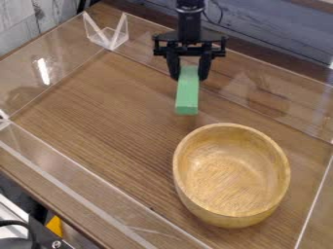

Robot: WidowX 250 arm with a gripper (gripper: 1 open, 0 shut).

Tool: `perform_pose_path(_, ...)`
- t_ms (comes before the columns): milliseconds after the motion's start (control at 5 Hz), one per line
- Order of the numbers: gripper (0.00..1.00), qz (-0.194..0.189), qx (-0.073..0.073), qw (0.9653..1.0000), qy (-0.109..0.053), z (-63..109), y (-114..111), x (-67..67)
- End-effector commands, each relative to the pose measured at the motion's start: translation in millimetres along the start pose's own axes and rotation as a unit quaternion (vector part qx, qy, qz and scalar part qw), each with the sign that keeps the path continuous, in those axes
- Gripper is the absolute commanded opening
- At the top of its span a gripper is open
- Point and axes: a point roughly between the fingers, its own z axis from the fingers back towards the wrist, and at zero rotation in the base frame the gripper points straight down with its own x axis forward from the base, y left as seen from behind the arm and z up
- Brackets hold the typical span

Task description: Remove the green block from inside the brown bowl and put it on the table

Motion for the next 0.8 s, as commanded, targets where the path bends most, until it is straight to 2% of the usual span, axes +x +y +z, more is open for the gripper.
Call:
perform_pose_path(0, 0.0, 0.001, -0.022, 0.9984, -0.052, 44.1, -0.3, 17.9)
perform_pose_path(400, 0.0, 0.017, -0.022, 0.9979, -0.058, 51.6, 15.0, 24.7)
perform_pose_path(600, 1.0, 0.032, -0.022, 0.9973, -0.062, 56.6, 21.2, 27.4)
